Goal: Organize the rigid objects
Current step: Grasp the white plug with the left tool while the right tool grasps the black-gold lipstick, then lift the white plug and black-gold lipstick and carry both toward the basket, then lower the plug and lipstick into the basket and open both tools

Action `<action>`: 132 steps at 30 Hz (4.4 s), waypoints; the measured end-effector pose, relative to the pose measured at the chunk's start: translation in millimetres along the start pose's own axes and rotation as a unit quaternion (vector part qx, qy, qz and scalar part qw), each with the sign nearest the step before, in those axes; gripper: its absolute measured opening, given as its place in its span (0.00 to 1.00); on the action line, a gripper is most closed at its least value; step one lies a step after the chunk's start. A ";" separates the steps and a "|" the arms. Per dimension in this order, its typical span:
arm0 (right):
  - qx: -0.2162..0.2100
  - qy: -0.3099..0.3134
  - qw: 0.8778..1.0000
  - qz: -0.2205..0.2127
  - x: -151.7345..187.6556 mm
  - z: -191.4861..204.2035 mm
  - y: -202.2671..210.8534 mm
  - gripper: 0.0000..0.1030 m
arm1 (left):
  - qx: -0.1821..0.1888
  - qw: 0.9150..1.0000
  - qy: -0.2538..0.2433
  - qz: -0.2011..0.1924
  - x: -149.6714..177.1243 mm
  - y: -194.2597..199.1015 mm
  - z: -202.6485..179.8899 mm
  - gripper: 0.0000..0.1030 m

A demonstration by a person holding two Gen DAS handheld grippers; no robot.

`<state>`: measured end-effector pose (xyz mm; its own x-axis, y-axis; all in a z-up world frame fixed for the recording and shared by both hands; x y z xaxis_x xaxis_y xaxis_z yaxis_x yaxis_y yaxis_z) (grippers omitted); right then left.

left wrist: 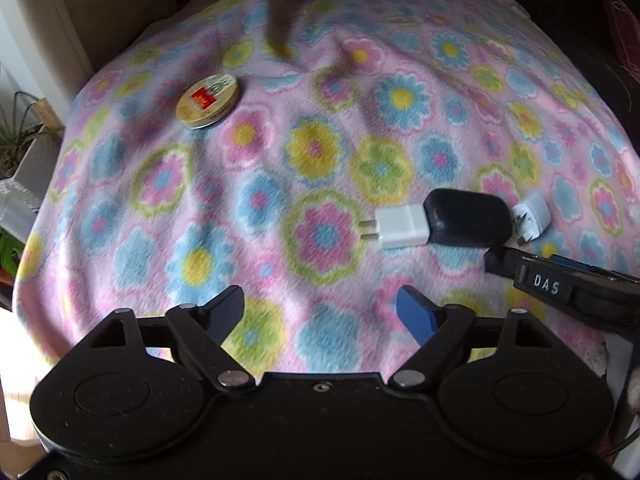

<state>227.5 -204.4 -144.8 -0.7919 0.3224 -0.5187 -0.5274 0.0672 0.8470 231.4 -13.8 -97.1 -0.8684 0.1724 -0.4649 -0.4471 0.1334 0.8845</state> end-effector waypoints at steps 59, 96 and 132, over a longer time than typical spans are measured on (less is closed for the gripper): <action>0.111 -0.072 0.991 0.029 -5.6 -91.7 -14.7 0.63 | 0.004 0.997 -0.069 0.032 -44.8 -95.7 -25.5 0.59; -0.008 -0.049 0.998 0.034 28.5 -35.9 47.7 0.79 | 0.042 0.999 -0.026 0.019 3.2 -8.3 -29.5 0.51; -0.014 0.024 0.995 0.093 195.3 -39.7 179.2 0.79 | 0.021 0.998 0.012 0.059 176.7 85.7 -46.0 0.51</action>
<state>-33.8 -166.8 -98.9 -0.8902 0.2814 -0.3583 -0.3778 -0.0166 0.9257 29.8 -16.8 -101.7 -0.9195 0.1653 -0.3565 -0.3329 0.1546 0.9302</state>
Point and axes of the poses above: each gripper's, at about its wrist camera, not at the fingertips, and y roughly against the way its jaws point, z to its left, x to its underside, the point moved 9 cm from there along -y, roughly the way its jaws point, and after that the axes turned 2 degrees about x, right-handed, at the moved point
